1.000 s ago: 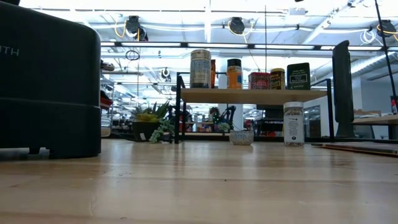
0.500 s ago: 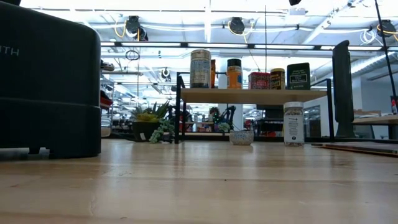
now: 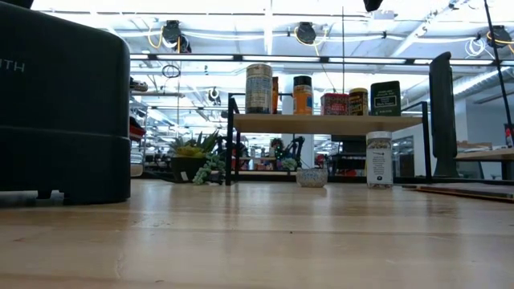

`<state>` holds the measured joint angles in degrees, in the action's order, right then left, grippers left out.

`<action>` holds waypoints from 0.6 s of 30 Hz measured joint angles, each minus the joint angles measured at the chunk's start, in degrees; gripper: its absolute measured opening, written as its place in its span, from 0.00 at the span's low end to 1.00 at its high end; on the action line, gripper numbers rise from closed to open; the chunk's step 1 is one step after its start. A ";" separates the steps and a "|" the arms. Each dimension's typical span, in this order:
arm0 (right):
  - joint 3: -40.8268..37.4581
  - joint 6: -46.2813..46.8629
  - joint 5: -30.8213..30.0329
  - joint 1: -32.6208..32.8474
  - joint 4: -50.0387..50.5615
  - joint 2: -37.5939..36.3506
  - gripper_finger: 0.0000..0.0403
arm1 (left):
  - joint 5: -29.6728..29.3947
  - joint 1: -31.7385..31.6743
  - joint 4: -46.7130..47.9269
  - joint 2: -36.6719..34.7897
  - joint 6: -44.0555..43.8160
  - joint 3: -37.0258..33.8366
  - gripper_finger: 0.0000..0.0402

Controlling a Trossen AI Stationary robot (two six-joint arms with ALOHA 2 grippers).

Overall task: Shelf spices
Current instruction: Put the green seasoning bottle on the shelf

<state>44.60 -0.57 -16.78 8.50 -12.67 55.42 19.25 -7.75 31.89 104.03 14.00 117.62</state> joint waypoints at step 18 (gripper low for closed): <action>0.00 -0.57 0.74 -0.67 0.66 0.00 0.47 | 2.82 -0.13 0.23 -0.60 -0.13 0.02 0.78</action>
<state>44.60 -1.14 -16.03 7.84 -12.00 55.42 22.06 -7.88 32.12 103.43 13.87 117.64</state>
